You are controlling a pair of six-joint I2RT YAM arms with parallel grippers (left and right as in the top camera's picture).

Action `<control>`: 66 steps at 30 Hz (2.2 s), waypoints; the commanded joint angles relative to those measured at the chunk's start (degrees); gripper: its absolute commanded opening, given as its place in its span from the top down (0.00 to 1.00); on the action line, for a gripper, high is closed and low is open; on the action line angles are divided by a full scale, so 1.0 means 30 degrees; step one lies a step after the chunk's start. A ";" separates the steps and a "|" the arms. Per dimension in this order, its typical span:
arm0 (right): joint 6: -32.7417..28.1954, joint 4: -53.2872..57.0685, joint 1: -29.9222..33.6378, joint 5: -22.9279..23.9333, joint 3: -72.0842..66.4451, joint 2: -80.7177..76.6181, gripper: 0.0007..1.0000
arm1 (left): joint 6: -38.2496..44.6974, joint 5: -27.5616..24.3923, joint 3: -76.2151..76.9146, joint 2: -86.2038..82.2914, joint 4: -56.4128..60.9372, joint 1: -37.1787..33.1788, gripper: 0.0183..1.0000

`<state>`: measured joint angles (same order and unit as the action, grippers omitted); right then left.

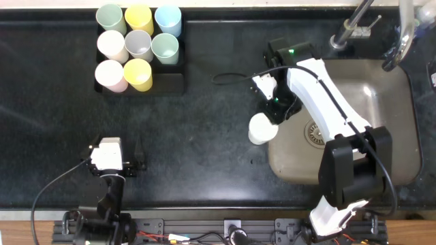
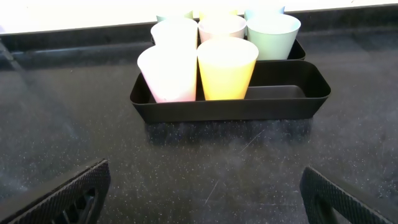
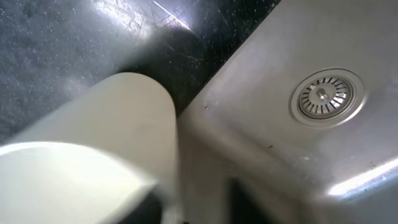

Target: Store Cups

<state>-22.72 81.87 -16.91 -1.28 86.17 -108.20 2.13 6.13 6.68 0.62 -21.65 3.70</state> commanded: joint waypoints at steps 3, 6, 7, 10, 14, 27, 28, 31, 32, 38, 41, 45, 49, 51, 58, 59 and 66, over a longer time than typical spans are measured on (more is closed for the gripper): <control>0.0291 0.1683 -0.0401 -0.2076 0.2222 -0.0029 0.96 | 0.0364 -0.0182 -0.0066 -0.0153 0.0022 -0.0124 0.00; 0.0299 0.3198 -0.0940 -0.3789 0.5071 -0.0029 0.96 | 0.0357 -0.0182 -0.0066 -0.0153 0.0029 -0.0124 0.00; 0.0306 0.3585 -0.1158 -0.3963 0.6127 -0.0029 0.96 | 0.0364 -0.0182 -0.0066 -0.0153 0.0022 -0.0124 0.00; 0.1231 0.4262 -0.1756 -0.3876 0.9384 -0.0029 0.96 | 0.0364 -0.0182 -0.0066 -0.0153 0.0029 -0.0124 0.00; 0.2703 0.3971 -0.2783 -0.3315 1.4236 -0.0102 0.96 | 0.0364 -0.0182 -0.0066 -0.0153 0.0022 -0.0124 0.00; 0.3876 0.2659 -0.8816 0.3847 2.0050 -0.5187 0.96 | 0.0364 -0.0182 -0.0066 -0.0153 0.0029 -0.0124 0.00; 0.3883 0.2608 -0.9063 0.3774 2.0050 -0.5595 0.96 | 0.0364 -0.0182 -0.0066 -0.0153 0.0022 -0.0124 0.00; 0.4095 0.2208 -0.9362 0.3810 2.0050 -0.6339 0.96 | 0.0364 -0.0182 -0.0066 -0.0153 0.0022 -0.0124 0.00; 0.4167 0.2076 -0.9362 0.3803 2.0050 -0.6462 0.96 | 0.0357 -0.0182 -0.0066 -0.0153 0.0022 -0.0124 0.00; 0.5661 0.1304 -0.8517 0.2557 2.0050 -0.6652 0.96 | 0.0364 -0.0182 -0.0066 -0.0153 0.0022 -0.0124 0.00; 0.7053 0.1188 -0.7927 0.1319 2.0043 -0.6703 0.96 | 0.0357 -0.0182 -0.0066 -0.0153 0.0029 -0.0124 0.00; 0.8014 0.1304 -0.7708 0.0903 2.0043 -0.7038 0.96 | 0.0364 -0.0182 -0.0066 -0.0153 0.0022 -0.0124 0.00; 0.8524 0.1545 -0.7737 0.0619 2.0043 -0.7541 0.96 | 0.0364 -0.0182 -0.0066 -0.0153 0.0022 -0.0124 0.00; 0.8524 0.1537 -0.7737 0.0204 2.0043 -0.7781 0.96 | 0.0357 -0.0182 -0.0066 -0.0153 0.0022 -0.0124 0.00; 0.8510 0.1486 -0.7745 -0.0619 2.0043 -0.8342 0.96 | 0.0357 -0.0182 -0.0066 -0.0153 0.0022 -0.0124 0.00; 0.8502 0.1443 -0.7745 -0.0612 2.0043 -0.8422 0.96 | 0.0364 -0.0182 -0.0066 -0.0153 0.0022 -0.0124 0.00; 0.8437 0.0976 -0.7745 -0.0568 2.0043 -0.8845 0.96 | 0.0364 -0.0182 -0.0066 -0.0153 0.0029 -0.0124 0.00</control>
<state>2.22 85.25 -39.83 -2.44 145.32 -133.88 2.13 6.13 6.68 0.62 -21.67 3.70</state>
